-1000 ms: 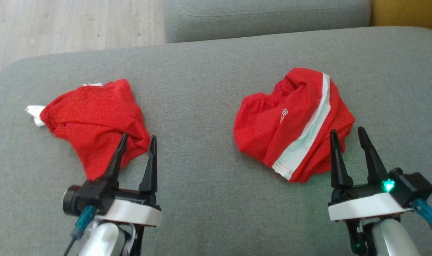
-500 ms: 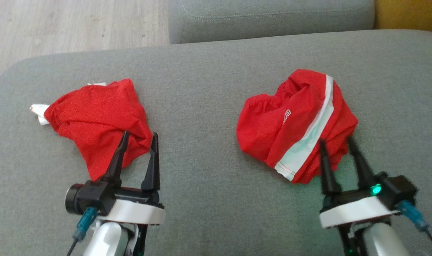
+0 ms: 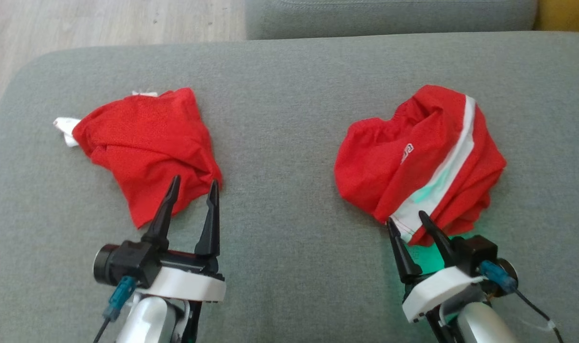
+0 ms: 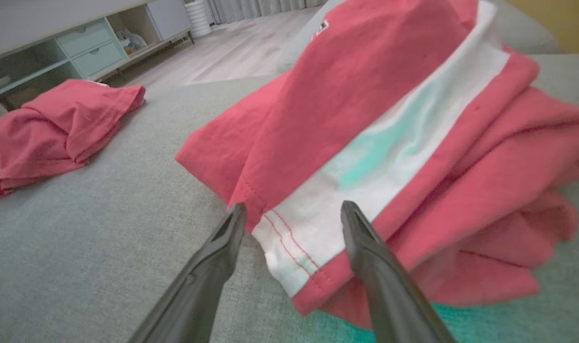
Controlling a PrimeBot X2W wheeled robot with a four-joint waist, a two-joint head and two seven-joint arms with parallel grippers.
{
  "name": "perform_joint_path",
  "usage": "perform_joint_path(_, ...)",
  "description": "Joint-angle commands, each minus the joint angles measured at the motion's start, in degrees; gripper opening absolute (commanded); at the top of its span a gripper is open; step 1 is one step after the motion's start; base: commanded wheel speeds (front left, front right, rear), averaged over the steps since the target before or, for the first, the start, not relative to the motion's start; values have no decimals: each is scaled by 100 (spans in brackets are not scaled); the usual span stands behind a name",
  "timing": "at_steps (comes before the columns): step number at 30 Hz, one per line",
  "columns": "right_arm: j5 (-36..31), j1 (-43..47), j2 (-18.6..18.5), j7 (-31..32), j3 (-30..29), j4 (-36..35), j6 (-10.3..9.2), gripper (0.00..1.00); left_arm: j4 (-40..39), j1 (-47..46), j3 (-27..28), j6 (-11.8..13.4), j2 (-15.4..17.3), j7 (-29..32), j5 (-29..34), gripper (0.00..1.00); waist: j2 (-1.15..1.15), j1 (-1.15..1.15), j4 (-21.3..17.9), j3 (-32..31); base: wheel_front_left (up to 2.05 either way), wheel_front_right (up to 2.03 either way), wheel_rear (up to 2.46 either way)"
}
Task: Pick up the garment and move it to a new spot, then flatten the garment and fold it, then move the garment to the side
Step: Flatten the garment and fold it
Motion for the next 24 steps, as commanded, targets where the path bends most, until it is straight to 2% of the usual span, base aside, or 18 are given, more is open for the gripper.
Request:
perform_joint_path(1,-75,-204,-29,17,113,-10,-4,100,-144,-250,226,-28,-14,-54,53,100,0,0,49,19,0,0,0)
perform_joint_path(15,-343,-540,-29,180,148,686,-4,100,-119,-322,379,-136,-136,-54,174,100,0,0,144,154,0,0,0)
perform_joint_path(17,-328,-577,-29,152,143,744,-4,0,-108,-335,394,-150,-149,-54,187,100,0,0,143,154,0,0,0)
perform_joint_path(24,-217,-687,-29,-112,105,689,-4,0,-62,-308,472,-182,-186,-54,215,100,0,0,82,46,0,0,0)
